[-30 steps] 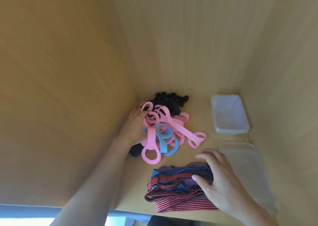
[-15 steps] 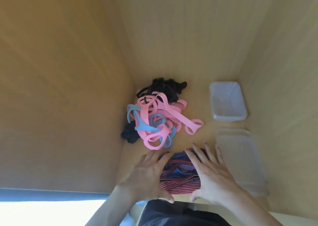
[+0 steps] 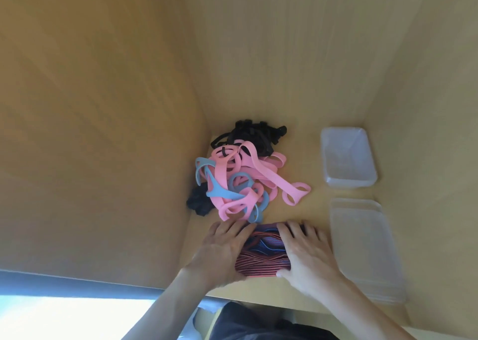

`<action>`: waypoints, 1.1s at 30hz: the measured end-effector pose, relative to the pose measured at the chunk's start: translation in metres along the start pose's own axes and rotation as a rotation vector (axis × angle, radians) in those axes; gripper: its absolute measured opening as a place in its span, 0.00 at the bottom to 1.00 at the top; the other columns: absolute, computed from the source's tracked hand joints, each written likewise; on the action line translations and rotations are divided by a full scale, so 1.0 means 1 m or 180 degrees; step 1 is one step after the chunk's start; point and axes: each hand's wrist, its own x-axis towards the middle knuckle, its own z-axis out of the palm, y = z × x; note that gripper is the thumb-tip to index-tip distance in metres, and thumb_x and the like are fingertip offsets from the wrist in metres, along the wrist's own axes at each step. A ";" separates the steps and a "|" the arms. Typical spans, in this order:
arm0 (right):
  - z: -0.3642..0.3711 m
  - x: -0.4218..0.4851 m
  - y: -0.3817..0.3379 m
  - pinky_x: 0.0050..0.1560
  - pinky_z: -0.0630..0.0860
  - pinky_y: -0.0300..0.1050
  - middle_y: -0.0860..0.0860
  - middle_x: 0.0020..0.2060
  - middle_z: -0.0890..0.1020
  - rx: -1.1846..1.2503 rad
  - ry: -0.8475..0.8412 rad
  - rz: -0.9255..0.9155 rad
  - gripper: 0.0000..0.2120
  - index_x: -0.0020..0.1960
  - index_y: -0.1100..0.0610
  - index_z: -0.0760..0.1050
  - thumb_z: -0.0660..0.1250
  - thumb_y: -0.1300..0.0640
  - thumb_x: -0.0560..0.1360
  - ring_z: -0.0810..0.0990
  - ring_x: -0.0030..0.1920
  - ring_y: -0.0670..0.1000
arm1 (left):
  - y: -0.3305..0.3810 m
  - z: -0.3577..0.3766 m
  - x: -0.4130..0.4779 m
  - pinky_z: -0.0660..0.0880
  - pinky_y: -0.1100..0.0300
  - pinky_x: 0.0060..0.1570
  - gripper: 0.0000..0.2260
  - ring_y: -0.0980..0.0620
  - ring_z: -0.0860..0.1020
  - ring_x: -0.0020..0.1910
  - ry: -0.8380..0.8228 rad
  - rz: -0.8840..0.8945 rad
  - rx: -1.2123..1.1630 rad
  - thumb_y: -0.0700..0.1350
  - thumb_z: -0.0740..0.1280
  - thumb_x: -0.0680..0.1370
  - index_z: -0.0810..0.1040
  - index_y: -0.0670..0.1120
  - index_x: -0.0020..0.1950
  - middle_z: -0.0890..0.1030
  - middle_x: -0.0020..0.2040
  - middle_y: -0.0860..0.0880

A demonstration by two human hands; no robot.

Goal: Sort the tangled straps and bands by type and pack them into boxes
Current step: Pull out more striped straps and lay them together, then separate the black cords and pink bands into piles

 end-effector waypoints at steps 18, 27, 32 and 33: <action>-0.034 -0.014 -0.009 0.78 0.45 0.60 0.47 0.79 0.57 0.0632 0.0505 -0.0026 0.49 0.80 0.49 0.51 0.37 0.20 0.68 0.48 0.80 0.51 | -0.063 -0.027 0.058 0.74 0.51 0.50 0.40 0.41 0.78 0.58 0.0667 -0.1915 -0.0442 0.51 0.67 0.78 0.47 0.48 0.82 0.74 0.67 0.43; -0.058 -0.023 -0.010 0.73 0.61 0.54 0.46 0.67 0.68 0.1319 0.0945 -0.0007 0.34 0.73 0.51 0.64 0.48 0.31 0.76 0.61 0.67 0.49 | -0.068 -0.034 0.064 0.74 0.53 0.51 0.39 0.44 0.71 0.61 0.0424 -0.1909 0.0188 0.54 0.67 0.77 0.49 0.52 0.81 0.75 0.62 0.43; -0.061 -0.021 -0.005 0.66 0.67 0.49 0.44 0.62 0.71 0.1581 0.1174 -0.0035 0.26 0.68 0.48 0.66 0.52 0.34 0.77 0.66 0.61 0.49 | -0.063 -0.066 0.049 0.71 0.55 0.49 0.25 0.44 0.73 0.59 0.0598 -0.2168 0.0052 0.55 0.67 0.74 0.68 0.49 0.68 0.79 0.58 0.45; -0.061 -0.019 -0.004 0.66 0.67 0.48 0.44 0.62 0.72 0.1620 0.1212 -0.0052 0.25 0.67 0.48 0.67 0.53 0.35 0.77 0.67 0.62 0.49 | -0.061 -0.074 0.043 0.71 0.55 0.48 0.20 0.43 0.74 0.58 0.0662 -0.2195 0.0021 0.55 0.67 0.73 0.72 0.49 0.62 0.80 0.56 0.45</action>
